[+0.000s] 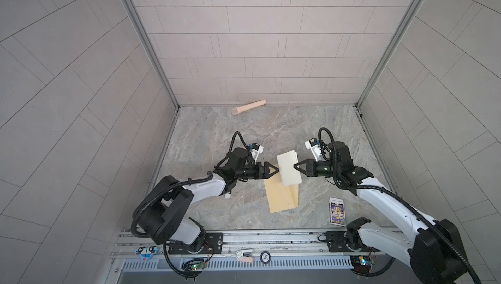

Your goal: Place the letter into the envelope and seal it

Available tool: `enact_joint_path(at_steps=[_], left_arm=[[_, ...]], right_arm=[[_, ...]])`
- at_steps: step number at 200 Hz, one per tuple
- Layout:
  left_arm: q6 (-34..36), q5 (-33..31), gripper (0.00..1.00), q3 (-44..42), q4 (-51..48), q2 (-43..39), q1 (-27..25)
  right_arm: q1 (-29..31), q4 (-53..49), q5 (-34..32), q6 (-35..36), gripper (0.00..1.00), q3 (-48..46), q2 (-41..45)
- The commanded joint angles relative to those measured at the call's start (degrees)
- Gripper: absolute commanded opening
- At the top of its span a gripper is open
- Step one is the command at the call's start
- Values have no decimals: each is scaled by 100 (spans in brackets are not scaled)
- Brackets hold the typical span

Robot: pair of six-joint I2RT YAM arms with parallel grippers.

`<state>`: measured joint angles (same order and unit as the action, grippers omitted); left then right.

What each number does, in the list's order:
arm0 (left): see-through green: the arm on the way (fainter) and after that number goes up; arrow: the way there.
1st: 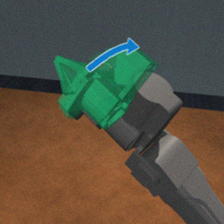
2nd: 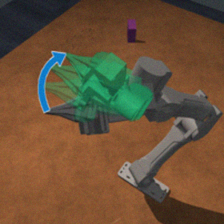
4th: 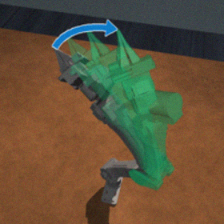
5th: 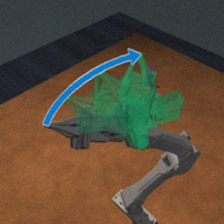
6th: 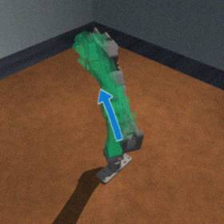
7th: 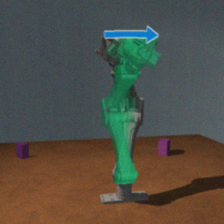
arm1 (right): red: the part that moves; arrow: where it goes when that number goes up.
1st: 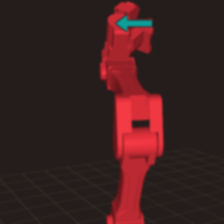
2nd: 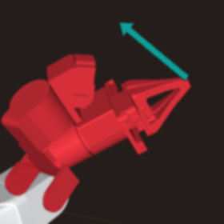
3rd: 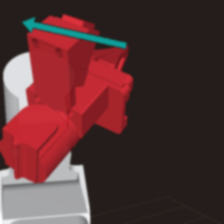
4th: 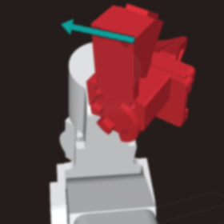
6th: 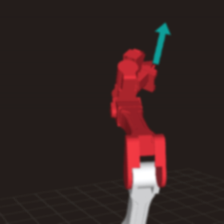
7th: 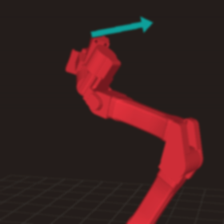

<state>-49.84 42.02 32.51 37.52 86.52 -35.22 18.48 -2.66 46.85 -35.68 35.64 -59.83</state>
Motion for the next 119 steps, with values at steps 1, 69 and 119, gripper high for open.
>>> enact_joint_path(at_steps=[1,69,119], left_arm=[[-1561,544,75,-139,2818,681,106],[-2137,742,60,37,3851,982,139],[-2170,829,36,62,3868,946,133]], right_arm=[[-40,868,210,-476,0,18,188],[-55,766,237,-466,0,231,84],[-134,331,180,-339,0,424,67]])
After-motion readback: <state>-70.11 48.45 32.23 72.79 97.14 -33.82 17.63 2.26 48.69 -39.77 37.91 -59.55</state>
